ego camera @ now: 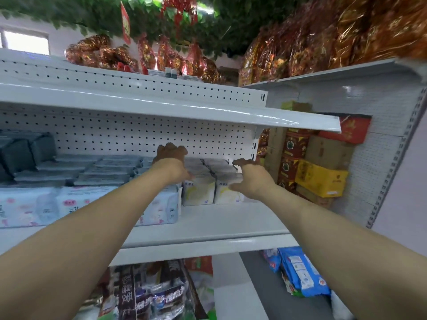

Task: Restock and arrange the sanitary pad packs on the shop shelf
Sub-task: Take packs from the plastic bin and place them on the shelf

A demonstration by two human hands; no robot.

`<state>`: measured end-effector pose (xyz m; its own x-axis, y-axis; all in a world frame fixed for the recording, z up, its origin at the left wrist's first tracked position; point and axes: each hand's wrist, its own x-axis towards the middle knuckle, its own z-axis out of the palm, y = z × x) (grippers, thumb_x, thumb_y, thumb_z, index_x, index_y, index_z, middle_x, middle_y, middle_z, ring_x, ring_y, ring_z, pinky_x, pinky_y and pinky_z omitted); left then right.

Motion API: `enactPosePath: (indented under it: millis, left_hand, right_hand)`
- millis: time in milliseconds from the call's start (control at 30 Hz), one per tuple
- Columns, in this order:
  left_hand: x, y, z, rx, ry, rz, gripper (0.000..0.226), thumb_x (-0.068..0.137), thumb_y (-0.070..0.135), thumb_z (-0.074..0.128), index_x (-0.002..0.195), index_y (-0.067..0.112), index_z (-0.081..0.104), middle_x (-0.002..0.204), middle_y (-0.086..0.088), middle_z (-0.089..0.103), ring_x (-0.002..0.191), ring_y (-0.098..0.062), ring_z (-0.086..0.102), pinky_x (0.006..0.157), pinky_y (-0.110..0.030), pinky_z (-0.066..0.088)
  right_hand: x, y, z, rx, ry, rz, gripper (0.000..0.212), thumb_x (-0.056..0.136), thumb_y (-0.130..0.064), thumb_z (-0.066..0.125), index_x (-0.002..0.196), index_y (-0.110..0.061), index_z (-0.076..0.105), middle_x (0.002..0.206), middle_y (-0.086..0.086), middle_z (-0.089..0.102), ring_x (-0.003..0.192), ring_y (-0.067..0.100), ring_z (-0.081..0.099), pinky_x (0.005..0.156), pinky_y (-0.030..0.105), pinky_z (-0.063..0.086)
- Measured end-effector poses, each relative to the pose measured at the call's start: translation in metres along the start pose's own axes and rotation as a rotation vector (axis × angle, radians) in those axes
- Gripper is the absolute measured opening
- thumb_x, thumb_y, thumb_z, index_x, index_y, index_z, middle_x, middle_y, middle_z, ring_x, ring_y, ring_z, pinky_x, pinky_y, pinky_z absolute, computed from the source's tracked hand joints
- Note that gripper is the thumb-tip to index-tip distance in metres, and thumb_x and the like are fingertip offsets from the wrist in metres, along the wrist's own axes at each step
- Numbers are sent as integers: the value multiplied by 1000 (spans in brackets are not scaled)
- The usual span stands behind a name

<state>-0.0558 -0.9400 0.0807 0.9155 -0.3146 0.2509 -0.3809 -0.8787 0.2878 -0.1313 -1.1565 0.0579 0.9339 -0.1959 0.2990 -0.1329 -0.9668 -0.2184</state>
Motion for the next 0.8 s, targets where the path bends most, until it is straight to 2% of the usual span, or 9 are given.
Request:
enactPosePath:
  millis: [100, 200, 300, 367, 533, 633, 800]
  left_hand:
    - [-32, -7, -10, -26, 69, 3, 76, 84, 39, 77, 147, 17, 40, 144, -13, 36, 138, -33, 28, 113, -36, 30]
    - [-69, -16, -19, -62, 132, -18, 71, 84, 24, 78, 146, 17, 43, 142, -15, 38, 135, -35, 31, 106, -40, 37]
    - [-113, -21, -26, -91, 141, -36, 70, 85, 18, 76, 146, 15, 42, 144, -15, 35, 136, -35, 28, 105, -41, 37]
    - [-145, -23, -30, -88, 141, -60, 69, 86, 22, 75, 146, 13, 42, 146, -15, 35, 138, -35, 27, 108, -43, 36]
    - [-231, -28, -34, -74, 132, -158, 66, 93, 48, 63, 145, 11, 44, 146, -19, 40, 139, -39, 30, 111, -47, 33]
    - [-281, -29, -37, -52, 122, -210, 63, 97, 52, 54, 143, 9, 45, 143, -22, 42, 139, -41, 30, 111, -50, 33]
    - [-351, -35, -48, 6, 97, -284, 62, 99, 52, 50, 144, 10, 43, 145, -19, 39, 136, -41, 31, 109, -51, 36]
  right_hand:
    - [-26, -12, -10, -16, 9, -28, 77, 86, -40, 76, 151, -22, 38, 147, 11, 46, 137, 32, 36, 106, 39, 41]
    - [-56, -25, -21, 27, 13, -58, 77, 87, -36, 76, 152, -21, 37, 149, 11, 41, 140, 31, 31, 107, 39, 39]
    - [-89, -40, -31, 71, 7, -94, 77, 87, -35, 76, 152, -21, 36, 149, 11, 39, 140, 31, 34, 108, 39, 39]
    - [-113, -50, -35, 96, -3, -120, 78, 87, -37, 76, 153, -21, 36, 150, 11, 38, 138, 31, 38, 107, 38, 40]
    - [-183, -72, -42, 184, -22, -171, 69, 94, -48, 63, 152, -21, 36, 156, 9, 36, 140, 30, 40, 108, 41, 41]
    - [-221, -83, -45, 208, -49, -198, 67, 96, -49, 60, 152, -20, 36, 157, 9, 35, 135, 30, 46, 104, 41, 43]
    - [-269, -107, -47, 229, -98, -266, 68, 98, -49, 58, 153, -17, 34, 157, 8, 35, 140, 29, 40, 108, 41, 39]
